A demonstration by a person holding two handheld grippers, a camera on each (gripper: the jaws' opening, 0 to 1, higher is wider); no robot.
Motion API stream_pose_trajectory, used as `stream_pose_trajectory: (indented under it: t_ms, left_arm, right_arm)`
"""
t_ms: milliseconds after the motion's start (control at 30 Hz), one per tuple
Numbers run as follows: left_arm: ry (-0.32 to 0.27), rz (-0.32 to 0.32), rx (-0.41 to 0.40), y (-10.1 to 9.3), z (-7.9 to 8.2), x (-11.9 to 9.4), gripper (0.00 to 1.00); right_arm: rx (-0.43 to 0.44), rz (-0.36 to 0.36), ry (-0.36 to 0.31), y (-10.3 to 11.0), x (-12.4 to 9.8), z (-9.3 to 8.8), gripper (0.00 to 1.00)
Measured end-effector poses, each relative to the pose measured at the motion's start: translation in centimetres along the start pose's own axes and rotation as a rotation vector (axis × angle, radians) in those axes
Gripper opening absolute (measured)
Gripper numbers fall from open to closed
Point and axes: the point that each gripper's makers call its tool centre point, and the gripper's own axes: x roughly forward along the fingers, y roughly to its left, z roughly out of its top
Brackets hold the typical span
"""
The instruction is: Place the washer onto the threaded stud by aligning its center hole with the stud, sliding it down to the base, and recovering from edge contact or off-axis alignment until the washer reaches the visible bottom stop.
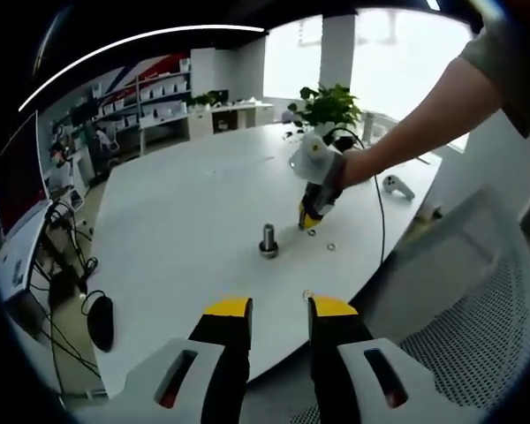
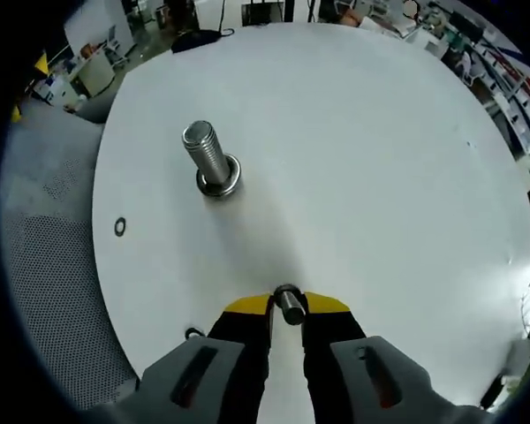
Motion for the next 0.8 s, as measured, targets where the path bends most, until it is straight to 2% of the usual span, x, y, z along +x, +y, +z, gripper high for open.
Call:
stream_pose_trajectory:
  t_ms: [233,600,733,800]
  left_arm:
    - [0.008,-0.003,0.0,-0.1,-0.1,0.1,0.23]
    - [0.027,-0.037,0.023,-0.8,-0.3,0.3,0.23]
    - [0.001,-0.068,-0.001,-1.1,0.1,0.2,0.23]
    - [0.011,-0.063,-0.02,-1.1,-0.1,0.2,0.24]
  right_arm:
    - [0.009,-0.002,-0.001,0.0,0.0,-0.6,0.16]
    - [0.089,-0.03,-0.047,-0.3,-2.0,-1.6,0.22]
    - [0.121,-0.041,-0.043,0.3,-2.7,-2.6,0.22]
    - [0.133,-0.044,-0.027,1.2,-3.1,-3.2,0.23]
